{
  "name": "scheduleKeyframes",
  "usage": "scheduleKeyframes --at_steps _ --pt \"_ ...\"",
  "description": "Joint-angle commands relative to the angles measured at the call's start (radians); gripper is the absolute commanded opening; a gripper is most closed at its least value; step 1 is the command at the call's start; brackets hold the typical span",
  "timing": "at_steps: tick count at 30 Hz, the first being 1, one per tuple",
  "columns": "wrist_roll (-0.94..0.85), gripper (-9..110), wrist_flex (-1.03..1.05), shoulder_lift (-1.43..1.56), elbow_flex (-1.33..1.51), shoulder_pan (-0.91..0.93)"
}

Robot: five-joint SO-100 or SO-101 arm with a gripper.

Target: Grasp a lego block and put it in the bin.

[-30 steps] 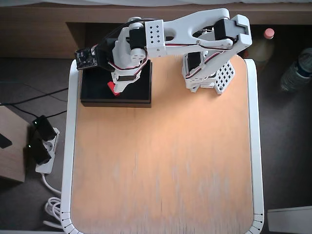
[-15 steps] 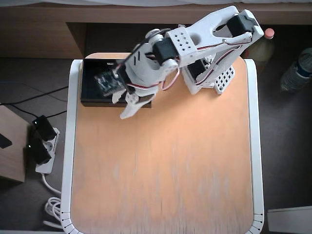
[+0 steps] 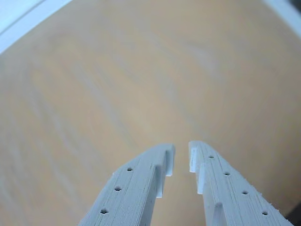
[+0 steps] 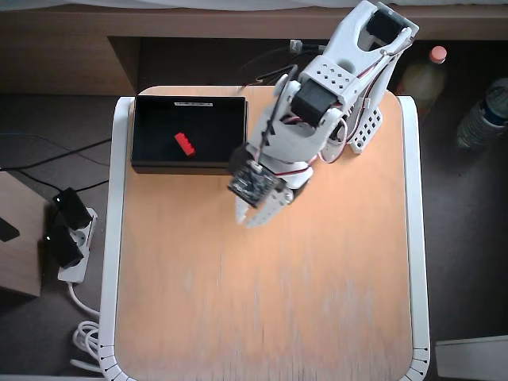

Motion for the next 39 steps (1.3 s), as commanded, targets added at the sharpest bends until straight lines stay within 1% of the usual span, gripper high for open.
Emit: scheduleKeyframes --at_steps 1,8,13,25,39 --pt "-0.006 0 -0.031 0.107 0.04 -0.104" --pt "-0.023 0 -0.032 0.258 0.229 -0.296" --pt "-0.034 0 -0.032 0.345 0.362 -0.385" --pt "-0.029 0 -0.052 0.676 0.718 -0.4" --pt "-0.08 0 -0.052 0.741 0.934 -0.434"
